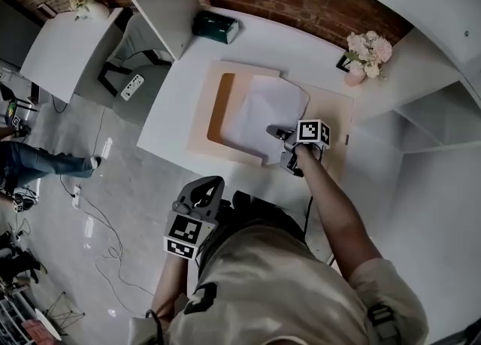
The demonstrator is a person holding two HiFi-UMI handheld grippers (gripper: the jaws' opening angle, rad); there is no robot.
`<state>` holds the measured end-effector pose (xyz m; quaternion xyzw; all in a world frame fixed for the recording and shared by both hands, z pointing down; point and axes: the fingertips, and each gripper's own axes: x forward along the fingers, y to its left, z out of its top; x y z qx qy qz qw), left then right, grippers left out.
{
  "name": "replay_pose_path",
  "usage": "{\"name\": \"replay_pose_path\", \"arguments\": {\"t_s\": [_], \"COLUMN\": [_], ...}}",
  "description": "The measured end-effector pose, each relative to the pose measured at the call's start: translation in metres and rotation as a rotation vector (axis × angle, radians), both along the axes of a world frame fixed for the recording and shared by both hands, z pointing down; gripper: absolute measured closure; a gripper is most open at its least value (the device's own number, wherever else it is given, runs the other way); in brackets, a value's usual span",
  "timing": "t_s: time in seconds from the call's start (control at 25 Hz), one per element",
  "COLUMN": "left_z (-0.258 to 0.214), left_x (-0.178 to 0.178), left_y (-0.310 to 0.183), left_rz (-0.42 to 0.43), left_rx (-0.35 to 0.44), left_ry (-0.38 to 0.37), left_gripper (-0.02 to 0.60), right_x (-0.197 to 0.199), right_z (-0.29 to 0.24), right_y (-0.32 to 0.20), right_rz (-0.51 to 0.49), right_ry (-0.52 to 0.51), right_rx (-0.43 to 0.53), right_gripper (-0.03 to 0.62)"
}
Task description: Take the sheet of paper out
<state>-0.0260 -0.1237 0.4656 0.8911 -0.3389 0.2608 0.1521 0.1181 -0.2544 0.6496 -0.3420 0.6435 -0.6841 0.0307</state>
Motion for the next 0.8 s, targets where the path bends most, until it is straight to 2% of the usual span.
{"name": "replay_pose_path", "arguments": {"t_s": [0.48, 0.8], "left_z": [0.001, 0.002], "left_x": [-0.021, 0.000], "left_y": [-0.010, -0.005], "left_rz": [0.024, 0.078], "left_rx": [0.005, 0.003], "left_ry": [0.034, 0.036], "left_gripper": [0.568, 0.567], "right_x": [0.028, 0.059], "right_z": [0.002, 0.003], "right_y": [0.009, 0.023], "right_rz": [0.085, 0.152], "right_ry": [0.039, 0.013], "right_rx": [-0.021, -0.019], "right_gripper": [0.568, 0.567]}}
